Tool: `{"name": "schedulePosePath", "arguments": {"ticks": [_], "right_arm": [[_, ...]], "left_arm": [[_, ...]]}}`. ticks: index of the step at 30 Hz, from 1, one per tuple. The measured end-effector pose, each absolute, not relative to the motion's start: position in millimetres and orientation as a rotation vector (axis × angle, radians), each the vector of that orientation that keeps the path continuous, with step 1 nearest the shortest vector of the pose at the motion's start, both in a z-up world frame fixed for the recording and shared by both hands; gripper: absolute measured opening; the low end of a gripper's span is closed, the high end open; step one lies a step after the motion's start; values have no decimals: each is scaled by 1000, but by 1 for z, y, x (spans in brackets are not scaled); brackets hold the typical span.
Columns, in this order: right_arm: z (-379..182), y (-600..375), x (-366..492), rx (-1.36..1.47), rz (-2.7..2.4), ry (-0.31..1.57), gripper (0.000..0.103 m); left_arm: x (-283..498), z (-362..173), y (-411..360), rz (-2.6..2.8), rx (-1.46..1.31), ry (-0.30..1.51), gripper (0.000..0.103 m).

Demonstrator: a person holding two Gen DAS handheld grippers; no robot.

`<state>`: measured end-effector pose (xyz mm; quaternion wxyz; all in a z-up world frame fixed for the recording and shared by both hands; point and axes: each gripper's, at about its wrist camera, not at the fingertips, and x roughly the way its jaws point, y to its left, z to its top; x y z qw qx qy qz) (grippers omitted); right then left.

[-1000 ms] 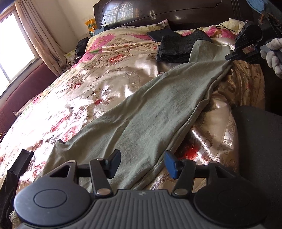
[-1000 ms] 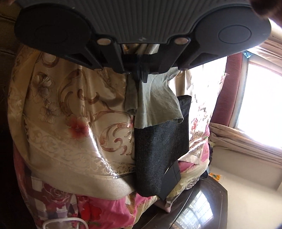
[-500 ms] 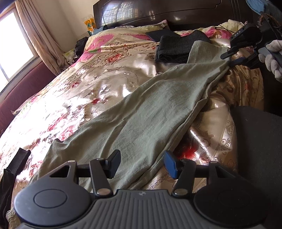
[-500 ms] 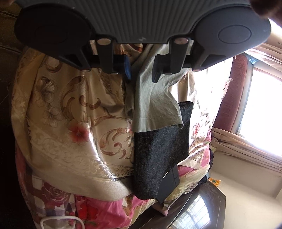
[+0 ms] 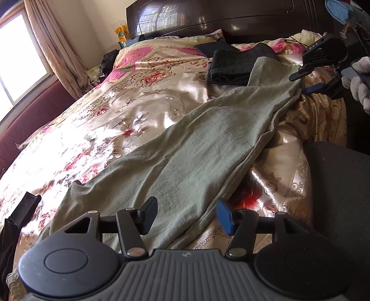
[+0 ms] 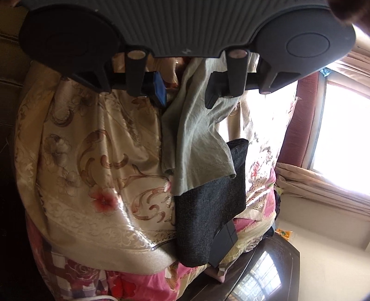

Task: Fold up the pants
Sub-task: 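Hold the pants leg end with the right gripper beside the black cloth, then lift the pants leg end with the right gripper and fold it back over the pants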

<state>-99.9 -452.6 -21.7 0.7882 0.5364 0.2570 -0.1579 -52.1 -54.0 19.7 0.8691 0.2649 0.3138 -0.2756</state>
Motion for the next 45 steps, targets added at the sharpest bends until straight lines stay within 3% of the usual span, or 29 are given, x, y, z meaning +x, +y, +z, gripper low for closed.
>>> {"name": "schedulePosePath", "arguments": {"ticks": [6, 16, 19, 20, 21, 26, 30, 39, 45], "right_arm": [[-18, -445, -77, 1087, -367, 587, 45], [-51, -453, -60, 1167, -394, 492, 44], [-52, -457, -76, 1226, -366, 457, 28], [-52, -458, -83, 1272, -356, 439, 13], [-52, -459, -88, 1296, -332, 422, 5], [-39, -461, -104, 1308, -294, 288, 4], [-43, -468, -90, 1352, -303, 362, 4], [48, -441, -66, 1204, -130, 272, 4], [102, -352, -13, 921, 60, 402, 4]], "left_arm": [[-53, 16, -52, -573, 562, 668, 70], [-35, 26, -73, -631, 458, 657, 71], [-31, 22, -86, -657, 467, 649, 71], [-30, 20, -91, -663, 478, 646, 71], [-29, 18, -94, -663, 484, 647, 71], [-17, 4, -96, -665, 467, 713, 71], [-18, -11, -103, -664, 499, 756, 71], [-20, 9, -66, -642, 365, 724, 71], [-24, 0, -26, -590, 289, 767, 71]]}}
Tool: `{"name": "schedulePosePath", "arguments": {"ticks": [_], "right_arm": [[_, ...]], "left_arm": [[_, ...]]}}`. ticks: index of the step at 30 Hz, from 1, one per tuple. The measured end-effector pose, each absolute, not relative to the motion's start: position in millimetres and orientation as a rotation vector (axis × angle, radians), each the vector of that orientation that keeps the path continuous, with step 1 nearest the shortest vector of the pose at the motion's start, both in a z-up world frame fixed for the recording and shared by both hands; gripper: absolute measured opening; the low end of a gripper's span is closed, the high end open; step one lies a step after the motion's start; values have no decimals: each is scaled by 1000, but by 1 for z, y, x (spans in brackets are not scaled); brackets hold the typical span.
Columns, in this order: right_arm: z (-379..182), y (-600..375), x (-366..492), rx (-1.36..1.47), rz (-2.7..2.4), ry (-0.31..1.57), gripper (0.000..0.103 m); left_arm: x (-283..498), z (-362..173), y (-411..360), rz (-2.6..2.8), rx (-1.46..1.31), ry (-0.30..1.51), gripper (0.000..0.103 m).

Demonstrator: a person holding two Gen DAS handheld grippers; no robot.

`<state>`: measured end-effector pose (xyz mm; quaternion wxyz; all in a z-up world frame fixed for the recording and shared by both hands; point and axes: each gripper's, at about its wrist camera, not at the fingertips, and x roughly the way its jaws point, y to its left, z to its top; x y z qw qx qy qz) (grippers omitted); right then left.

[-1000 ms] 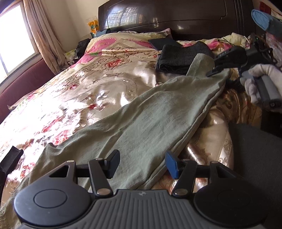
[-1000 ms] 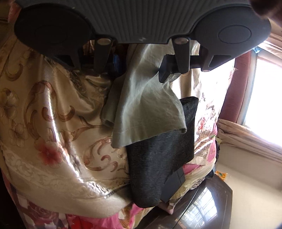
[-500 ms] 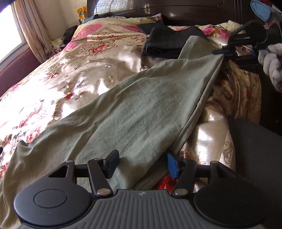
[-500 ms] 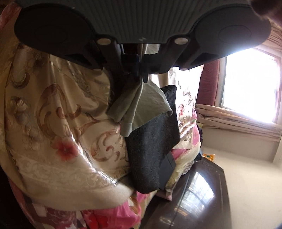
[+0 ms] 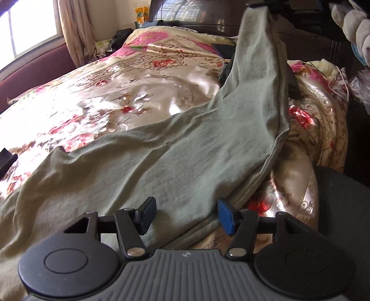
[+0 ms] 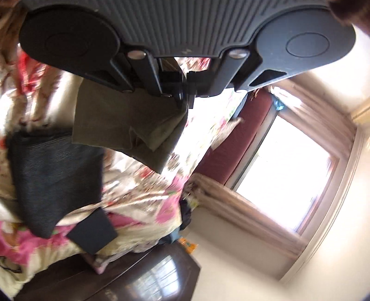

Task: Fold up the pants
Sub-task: 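Lift the pants leg end with the right gripper and fold it back over the pants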

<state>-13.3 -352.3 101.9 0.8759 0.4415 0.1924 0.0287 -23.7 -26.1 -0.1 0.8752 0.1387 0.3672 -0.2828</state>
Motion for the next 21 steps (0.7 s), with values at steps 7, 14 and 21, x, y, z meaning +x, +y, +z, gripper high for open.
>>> {"name": "schedulePosePath", "arguments": {"ticks": [7, 14, 21], "right_arm": [[95, -194, 66, 660, 329, 645, 4], [68, -24, 88, 184, 548, 769, 4], [52, 93, 44, -281, 763, 705, 4]], "left_arm": [[-23, 10, 36, -452, 193, 737, 71], [-27, 13, 114, -294, 36, 752, 71], [-44, 18, 149, -260, -75, 731, 72]]}}
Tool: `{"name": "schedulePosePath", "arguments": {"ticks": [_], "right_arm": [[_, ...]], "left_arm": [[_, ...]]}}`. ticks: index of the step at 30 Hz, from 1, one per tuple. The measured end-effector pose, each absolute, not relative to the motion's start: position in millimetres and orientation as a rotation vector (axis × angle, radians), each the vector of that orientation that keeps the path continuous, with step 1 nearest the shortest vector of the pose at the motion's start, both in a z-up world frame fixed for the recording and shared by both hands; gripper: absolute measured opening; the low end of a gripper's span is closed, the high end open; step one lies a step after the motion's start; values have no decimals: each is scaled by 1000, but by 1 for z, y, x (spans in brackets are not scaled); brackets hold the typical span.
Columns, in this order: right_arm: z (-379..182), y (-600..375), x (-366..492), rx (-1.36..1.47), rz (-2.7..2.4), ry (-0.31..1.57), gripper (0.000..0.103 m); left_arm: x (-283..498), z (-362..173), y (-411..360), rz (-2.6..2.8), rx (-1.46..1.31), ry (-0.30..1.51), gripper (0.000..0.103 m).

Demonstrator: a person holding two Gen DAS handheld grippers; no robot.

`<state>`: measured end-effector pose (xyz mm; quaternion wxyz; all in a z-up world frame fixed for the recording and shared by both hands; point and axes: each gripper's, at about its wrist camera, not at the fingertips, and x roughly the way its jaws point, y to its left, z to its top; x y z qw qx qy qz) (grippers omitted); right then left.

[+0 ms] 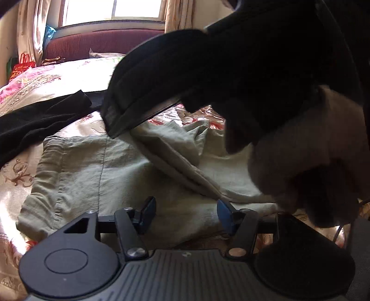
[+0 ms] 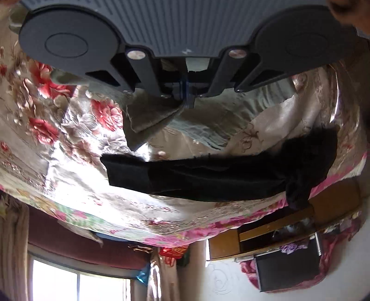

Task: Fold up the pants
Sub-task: 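Lift the pants leg end with the right gripper and fold it back over the pants, then lower the folded leg onto the pants stack and open the right gripper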

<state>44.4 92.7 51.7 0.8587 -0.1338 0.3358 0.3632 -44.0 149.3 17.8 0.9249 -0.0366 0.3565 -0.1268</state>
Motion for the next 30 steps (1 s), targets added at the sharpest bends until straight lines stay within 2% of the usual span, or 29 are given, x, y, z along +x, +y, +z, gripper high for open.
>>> {"name": "schedulePosePath", "arguments": {"ticks": [5, 7, 13, 15, 23, 27, 29, 30], "right_arm": [[52, 127, 34, -421, 821, 651, 4], [49, 139, 38, -445, 836, 662, 4], [38, 165, 34, -564, 961, 708, 5], [37, 166, 26, -619, 1002, 688, 4], [27, 156, 7, -766, 1153, 660, 4], [16, 152, 7, -769, 1174, 692, 12], [25, 145, 16, -684, 1178, 743, 22], [32, 139, 21, -629, 1180, 759, 22]], "left_arm": [[-48, 15, 157, -265, -109, 744, 73], [-51, 14, 160, -266, -128, 743, 78], [-51, 9, 167, -242, -158, 751, 78], [-55, 10, 167, -237, -154, 739, 81], [-85, 23, 168, -289, -136, 739, 81], [-89, 21, 183, -283, -205, 759, 81], [-87, 19, 188, -274, -236, 770, 81], [-86, 19, 190, -271, -246, 770, 81]]}}
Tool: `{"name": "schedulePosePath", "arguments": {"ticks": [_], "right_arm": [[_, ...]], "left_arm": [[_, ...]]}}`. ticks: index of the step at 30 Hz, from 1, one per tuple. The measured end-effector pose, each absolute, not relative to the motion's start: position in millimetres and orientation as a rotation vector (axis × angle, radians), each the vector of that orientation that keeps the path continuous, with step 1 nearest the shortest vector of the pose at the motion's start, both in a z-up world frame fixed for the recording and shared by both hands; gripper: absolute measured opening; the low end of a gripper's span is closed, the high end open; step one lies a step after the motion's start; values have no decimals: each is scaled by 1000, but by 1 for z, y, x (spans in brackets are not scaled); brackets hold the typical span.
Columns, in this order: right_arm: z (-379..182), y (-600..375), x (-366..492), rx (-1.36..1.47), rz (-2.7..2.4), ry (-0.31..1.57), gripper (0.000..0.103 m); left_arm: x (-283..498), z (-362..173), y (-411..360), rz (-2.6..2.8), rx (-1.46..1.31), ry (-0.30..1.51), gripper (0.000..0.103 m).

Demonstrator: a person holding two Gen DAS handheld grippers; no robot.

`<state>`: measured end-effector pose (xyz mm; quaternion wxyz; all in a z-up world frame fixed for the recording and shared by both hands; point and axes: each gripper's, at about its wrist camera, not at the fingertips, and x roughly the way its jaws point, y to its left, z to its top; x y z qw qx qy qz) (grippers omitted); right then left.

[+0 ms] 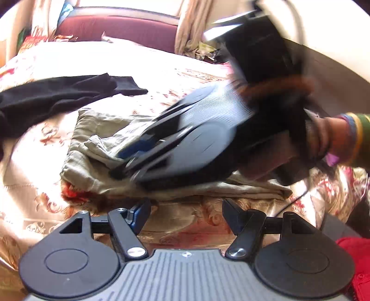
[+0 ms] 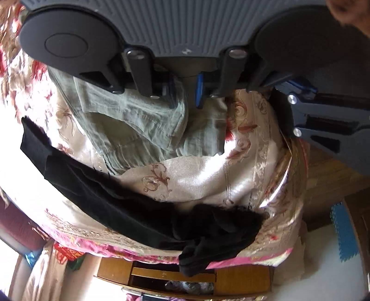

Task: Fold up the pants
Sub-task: 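Lower the folded leg onto the pants stack and open the right gripper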

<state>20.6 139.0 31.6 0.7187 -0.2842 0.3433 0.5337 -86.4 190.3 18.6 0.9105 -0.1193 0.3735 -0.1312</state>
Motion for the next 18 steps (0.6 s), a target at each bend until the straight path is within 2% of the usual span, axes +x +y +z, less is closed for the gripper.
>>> {"name": "schedulePosePath", "arguments": {"ticks": [3, 6, 12, 18], "right_arm": [[56, 118, 39, -469, 1164, 786, 24], [70, 97, 74, -326, 1079, 809, 32], [23, 88, 150, -157, 998, 1104, 34], [-5, 103, 170, -148, 1101, 1261, 36]], "left_arm": [[-94, 21, 205, -245, -221, 750, 81], [-97, 29, 206, -220, -199, 725, 81], [-84, 35, 227, -171, -287, 704, 81], [-66, 28, 230, -172, -335, 725, 81]]}}
